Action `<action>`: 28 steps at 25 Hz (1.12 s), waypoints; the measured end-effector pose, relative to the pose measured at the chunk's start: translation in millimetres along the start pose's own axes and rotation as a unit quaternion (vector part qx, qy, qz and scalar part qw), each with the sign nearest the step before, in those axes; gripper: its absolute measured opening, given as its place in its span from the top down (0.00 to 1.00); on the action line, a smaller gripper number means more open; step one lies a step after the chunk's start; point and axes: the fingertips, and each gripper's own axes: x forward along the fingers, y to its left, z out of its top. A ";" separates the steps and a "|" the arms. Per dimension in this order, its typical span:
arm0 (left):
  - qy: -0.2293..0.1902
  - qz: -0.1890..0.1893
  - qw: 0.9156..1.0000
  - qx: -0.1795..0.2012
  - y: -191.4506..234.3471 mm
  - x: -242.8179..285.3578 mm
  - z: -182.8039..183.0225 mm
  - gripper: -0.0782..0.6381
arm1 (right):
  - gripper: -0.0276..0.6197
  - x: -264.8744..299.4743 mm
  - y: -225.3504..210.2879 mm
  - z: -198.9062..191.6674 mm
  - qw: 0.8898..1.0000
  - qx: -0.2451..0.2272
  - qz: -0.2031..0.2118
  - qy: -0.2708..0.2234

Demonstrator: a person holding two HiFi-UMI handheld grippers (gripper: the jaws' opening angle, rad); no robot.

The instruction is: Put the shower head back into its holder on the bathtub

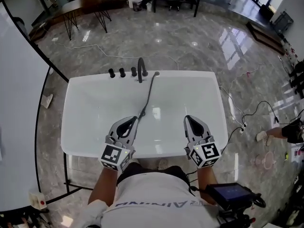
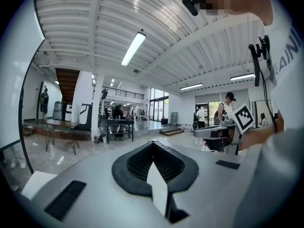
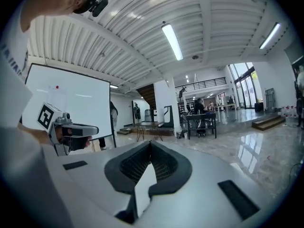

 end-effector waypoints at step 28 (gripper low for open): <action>0.023 0.111 0.991 -0.076 130.5 -27.8 -72.5 0.87 | 0.94 145.6 68.0 -51.7 0.987 -0.075 0.120 0.080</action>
